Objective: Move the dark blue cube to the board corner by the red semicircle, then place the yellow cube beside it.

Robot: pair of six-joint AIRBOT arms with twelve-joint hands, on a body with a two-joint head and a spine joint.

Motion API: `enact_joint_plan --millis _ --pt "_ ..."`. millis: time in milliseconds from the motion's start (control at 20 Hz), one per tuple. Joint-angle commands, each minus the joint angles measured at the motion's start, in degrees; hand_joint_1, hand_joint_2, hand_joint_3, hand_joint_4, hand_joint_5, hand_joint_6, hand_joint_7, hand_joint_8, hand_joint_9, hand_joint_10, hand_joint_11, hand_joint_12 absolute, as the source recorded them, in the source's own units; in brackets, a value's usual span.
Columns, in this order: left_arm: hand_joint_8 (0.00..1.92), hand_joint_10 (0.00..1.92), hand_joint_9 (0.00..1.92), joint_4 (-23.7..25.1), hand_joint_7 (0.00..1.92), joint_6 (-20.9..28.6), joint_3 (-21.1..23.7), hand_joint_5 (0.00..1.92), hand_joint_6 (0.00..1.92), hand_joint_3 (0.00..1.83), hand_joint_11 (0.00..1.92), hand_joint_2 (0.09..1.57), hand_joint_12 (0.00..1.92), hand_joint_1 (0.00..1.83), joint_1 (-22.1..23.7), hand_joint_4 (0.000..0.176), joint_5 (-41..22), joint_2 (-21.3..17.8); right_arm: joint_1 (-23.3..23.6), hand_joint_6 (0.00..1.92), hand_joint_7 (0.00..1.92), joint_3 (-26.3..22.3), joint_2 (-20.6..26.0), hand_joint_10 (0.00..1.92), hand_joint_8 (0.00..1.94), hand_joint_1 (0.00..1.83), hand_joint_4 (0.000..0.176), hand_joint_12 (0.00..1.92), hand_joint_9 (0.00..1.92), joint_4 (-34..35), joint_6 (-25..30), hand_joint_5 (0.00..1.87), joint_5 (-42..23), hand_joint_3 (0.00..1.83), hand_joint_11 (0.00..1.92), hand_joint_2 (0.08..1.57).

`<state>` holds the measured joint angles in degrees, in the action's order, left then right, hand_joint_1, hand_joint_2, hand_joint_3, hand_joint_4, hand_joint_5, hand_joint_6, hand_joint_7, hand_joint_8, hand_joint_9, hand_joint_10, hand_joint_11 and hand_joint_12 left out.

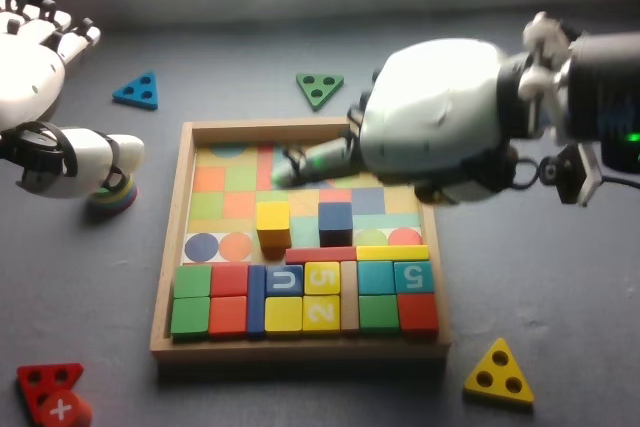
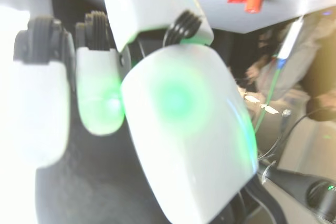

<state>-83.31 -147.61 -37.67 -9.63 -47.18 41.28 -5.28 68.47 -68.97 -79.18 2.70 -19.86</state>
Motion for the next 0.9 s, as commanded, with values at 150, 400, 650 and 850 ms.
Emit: enact_joint_plan --millis 150,400,650,850 --pt "0.00 0.00 0.00 3.02 0.00 -2.65 0.74 0.00 0.00 0.01 0.00 1.26 0.00 0.00 0.55 0.000 -5.92 -0.47 -0.12 0.01 1.54 0.77 -0.12 1.92 1.94 1.81 0.000 1.92 1.76 -2.82 1.28 0.25 -2.28 0.01 1.84 1.15" --pt "0.00 0.00 0.00 -3.87 0.00 -4.31 0.44 0.00 0.00 0.01 0.00 1.26 0.00 0.00 1.38 0.000 -4.40 -0.23 -0.14 0.00 1.55 1.54 -0.42 1.92 1.94 1.83 0.000 1.92 1.73 -5.22 1.39 0.27 -0.79 0.02 1.78 1.15" --pt "0.00 0.00 0.00 -9.31 0.00 -17.85 0.82 0.00 0.00 0.01 0.00 1.26 0.00 0.00 6.72 0.000 -9.46 1.57 -0.53 0.01 1.50 2.29 -0.40 1.92 1.94 1.79 0.000 1.92 1.72 -5.21 1.39 0.30 -0.79 0.03 1.76 1.16" --pt "0.00 0.00 0.00 -8.12 0.00 -23.28 1.26 0.00 0.00 0.01 0.00 1.26 0.00 0.00 8.10 0.000 -10.78 2.07 -0.95 0.01 1.50 2.88 -0.37 1.92 1.94 1.78 0.000 1.92 1.68 -5.22 1.41 0.28 -0.80 0.03 1.77 1.15"
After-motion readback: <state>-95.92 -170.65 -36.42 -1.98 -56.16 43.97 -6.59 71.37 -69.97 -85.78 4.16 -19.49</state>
